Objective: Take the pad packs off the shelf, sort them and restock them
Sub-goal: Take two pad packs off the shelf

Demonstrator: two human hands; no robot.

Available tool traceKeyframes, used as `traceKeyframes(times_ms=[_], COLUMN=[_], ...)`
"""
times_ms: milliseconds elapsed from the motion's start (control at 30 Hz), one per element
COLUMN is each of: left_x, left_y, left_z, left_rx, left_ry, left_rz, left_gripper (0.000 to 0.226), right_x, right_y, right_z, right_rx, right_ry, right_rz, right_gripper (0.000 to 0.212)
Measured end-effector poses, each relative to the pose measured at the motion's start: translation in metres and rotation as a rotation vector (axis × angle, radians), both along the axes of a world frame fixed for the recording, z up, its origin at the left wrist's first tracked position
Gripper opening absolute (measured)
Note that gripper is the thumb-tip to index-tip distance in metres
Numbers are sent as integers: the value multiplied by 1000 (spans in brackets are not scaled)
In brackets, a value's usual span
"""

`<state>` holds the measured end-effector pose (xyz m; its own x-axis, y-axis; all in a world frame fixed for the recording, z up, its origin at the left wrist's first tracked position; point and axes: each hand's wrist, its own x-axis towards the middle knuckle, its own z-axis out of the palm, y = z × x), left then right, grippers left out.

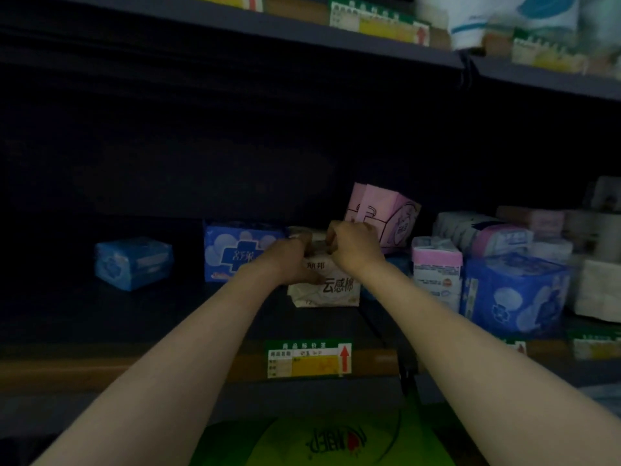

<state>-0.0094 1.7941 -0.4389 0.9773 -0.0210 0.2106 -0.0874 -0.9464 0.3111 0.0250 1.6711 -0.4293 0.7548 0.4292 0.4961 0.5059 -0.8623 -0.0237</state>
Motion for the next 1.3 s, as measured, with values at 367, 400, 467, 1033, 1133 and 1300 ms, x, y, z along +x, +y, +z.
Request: traceKeyframes(times_ms=[367, 400, 467, 1033, 1133, 1300], left_x=[12, 11, 8, 25, 17, 8], left_y=[-10, -12, -14, -27, -33, -46], left_z=[1, 1, 2, 3, 6, 3], left_rx=[443, 455, 506, 598, 614, 424], left_ry=[-37, -41, -58, 90, 94, -35], left_rz=[115, 126, 147, 227, 252, 177], left_gripper=[64, 63, 62, 100, 107, 96], right_x=[5, 8, 9, -19, -14, -18], right_y=[-24, -23, -20, -61, -72, -95], right_z=[60, 56, 47, 24, 22, 16], right_rx=[-773, -818, -887, -122, -129, 177], right_ry=[-66, -35, -88, -237, -297, -668], right_rz=[-293, -345, -435, -172, -123, 48], right_gripper=[80, 82, 83, 80, 76, 66])
